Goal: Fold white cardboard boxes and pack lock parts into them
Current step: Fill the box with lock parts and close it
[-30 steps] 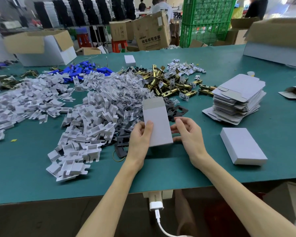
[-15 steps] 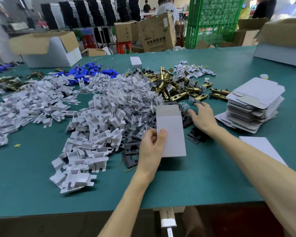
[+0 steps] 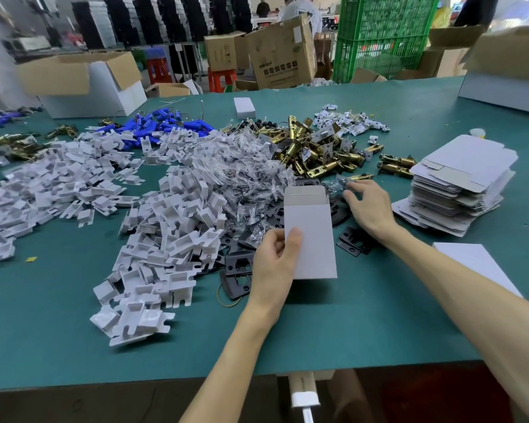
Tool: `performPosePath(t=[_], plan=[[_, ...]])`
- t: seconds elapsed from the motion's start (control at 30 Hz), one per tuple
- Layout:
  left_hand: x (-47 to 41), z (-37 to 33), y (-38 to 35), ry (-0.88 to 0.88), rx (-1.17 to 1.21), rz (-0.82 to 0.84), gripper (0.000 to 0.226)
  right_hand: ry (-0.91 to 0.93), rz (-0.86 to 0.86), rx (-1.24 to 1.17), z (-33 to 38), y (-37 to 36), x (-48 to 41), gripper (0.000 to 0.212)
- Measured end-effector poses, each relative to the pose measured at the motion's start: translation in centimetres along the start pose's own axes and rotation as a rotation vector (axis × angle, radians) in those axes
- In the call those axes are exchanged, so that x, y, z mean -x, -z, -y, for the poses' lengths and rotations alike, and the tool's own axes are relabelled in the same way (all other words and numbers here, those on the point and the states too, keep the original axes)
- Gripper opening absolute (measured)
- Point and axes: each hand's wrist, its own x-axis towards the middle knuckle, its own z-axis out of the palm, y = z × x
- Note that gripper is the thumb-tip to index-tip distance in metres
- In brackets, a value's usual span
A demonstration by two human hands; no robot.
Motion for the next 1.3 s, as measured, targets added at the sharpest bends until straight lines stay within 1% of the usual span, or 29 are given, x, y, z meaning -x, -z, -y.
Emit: performPosePath(t=[0.13, 0.27, 0.37, 0.43, 0.47, 0.6, 0.67, 0.73, 0.8, 0.87, 0.93, 1.0, 1.13, 1.23, 1.3], plan=[[0.1, -0.2, 0.0, 0.01, -0.005, -0.017, 0.03, 0.034, -0.131, -0.074, 0.5, 1.9, 2.4, 0.019], [0.1, -0.4, -0.1, 0.021, -0.007, -0.044, 0.031, 0.125, -0.207, -0.093, 0.4, 3.8, 5.9, 0.016], [0.3, -0.6, -0.1, 0.025, -0.018, -0.044, 0.03, 0.156, -0.219, -0.187, 0.4, 5.0, 8.7, 0.025], [0.3, -0.6, -0.1, 0.021, -0.03, -0.036, 0.028, 0.169, -0.181, -0.254, 0.7, 5.2, 10.7, 0.034], [0.4, -0.7, -0.1, 0.024, -0.024, -0.035, 0.027, 0.169, -0.153, -0.287, 0.9, 5.2, 11.7, 0.035], [0.4, -1.0, 0.0, 0.035, 0.033, -0.05, 0.024, 0.119, -0.063, -0.428, 0.8, 4.9, 15.5, 0.027], [0.4, -1.1, 0.0, 0.041, 0.053, -0.047, 0.025, 0.077, -0.031, -0.473, 0.4, 4.9, 16.8, 0.028], [0.4, -1.1, 0.0, 0.04, 0.054, -0.045, 0.025, -0.029, -0.002, -0.512, 0.0, 4.9, 17.4, 0.029], [0.4, -1.0, 0.0, 0.037, 0.045, -0.04, 0.024, -0.177, 0.038, -0.528, -0.1, 5.0, 17.3, 0.033], [0.4, -0.9, 0.0, 0.033, 0.035, -0.027, 0.024, -0.266, 0.107, -0.51, 0.2, 5.3, 16.9, 0.034], [0.3, -0.8, 0.0, 0.028, 0.028, -0.018, 0.024, -0.286, 0.182, -0.477, 0.9, 5.5, 16.4, 0.04], [0.2, -0.7, 0.0, 0.024, 0.033, -0.021, 0.023, -0.276, 0.228, -0.384, 1.8, 5.6, 15.7, 0.047], [0.2, -0.6, 0.1, -0.007, 0.045, -0.015, 0.019, -0.256, 0.292, -0.096, 3.4, 5.4, 13.8, 0.036], [0.4, -0.8, 0.2, -0.046, 0.044, 0.022, 0.02, -0.267, 0.356, -0.008, 4.3, 5.6, 13.1, 0.028], [0.4, -0.9, 0.1, -0.067, 0.066, 0.044, 0.021, -0.27, 0.355, 0.018, 4.2, 5.7, 13.1, 0.026]])
